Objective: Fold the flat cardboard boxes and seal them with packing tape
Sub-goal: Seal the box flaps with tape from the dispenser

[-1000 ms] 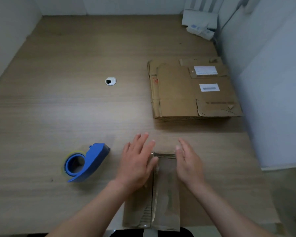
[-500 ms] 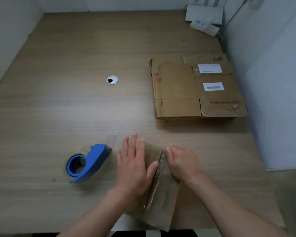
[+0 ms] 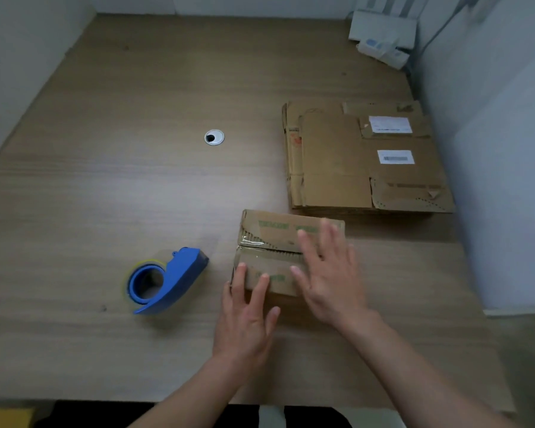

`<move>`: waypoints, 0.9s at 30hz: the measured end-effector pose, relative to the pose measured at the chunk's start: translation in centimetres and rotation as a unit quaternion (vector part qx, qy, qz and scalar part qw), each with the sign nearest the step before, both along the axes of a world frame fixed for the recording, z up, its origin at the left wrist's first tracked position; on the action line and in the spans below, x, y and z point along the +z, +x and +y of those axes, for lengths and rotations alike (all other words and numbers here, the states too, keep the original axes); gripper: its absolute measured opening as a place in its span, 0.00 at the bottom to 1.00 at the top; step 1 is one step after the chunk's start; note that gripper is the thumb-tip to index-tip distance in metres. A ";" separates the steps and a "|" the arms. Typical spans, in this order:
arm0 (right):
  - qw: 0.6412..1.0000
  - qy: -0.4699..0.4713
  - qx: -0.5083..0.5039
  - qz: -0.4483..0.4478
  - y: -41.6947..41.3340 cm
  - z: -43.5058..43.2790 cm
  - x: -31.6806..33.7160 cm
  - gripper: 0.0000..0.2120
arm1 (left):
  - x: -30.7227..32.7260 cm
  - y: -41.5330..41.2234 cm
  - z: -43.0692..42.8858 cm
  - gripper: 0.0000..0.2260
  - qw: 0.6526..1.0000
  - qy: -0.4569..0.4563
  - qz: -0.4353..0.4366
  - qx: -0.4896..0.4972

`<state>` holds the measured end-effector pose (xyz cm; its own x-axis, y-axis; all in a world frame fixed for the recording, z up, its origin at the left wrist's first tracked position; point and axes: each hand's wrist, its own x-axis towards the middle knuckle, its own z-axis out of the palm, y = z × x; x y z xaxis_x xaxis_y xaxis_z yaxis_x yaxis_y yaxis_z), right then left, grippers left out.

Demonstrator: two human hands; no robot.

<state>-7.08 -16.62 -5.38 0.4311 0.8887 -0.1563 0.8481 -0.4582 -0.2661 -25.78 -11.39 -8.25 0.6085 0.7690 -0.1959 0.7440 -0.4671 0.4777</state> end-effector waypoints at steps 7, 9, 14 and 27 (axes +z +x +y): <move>0.988 -0.122 0.097 0.006 0.5 -0.2 0.2 0.37 | 1.2 -0.3 1.6 0.25 1.000 -0.019 -0.003 -0.004; 0.992 -0.109 0.053 0.018 1.4 -1.3 1.1 0.38 | 1.8 0.3 2.3 0.18 0.999 -0.030 -0.037 0.023; 0.998 -0.056 -0.009 0.025 5.5 -1.1 1.8 0.42 | 2.5 2.3 4.3 0.11 0.995 -0.038 -0.058 0.070; 0.956 -0.066 -0.165 0.235 -1.0 -8.1 0.4 0.36 | 3.1 5.7 5.5 0.20 0.996 -0.065 0.060 0.006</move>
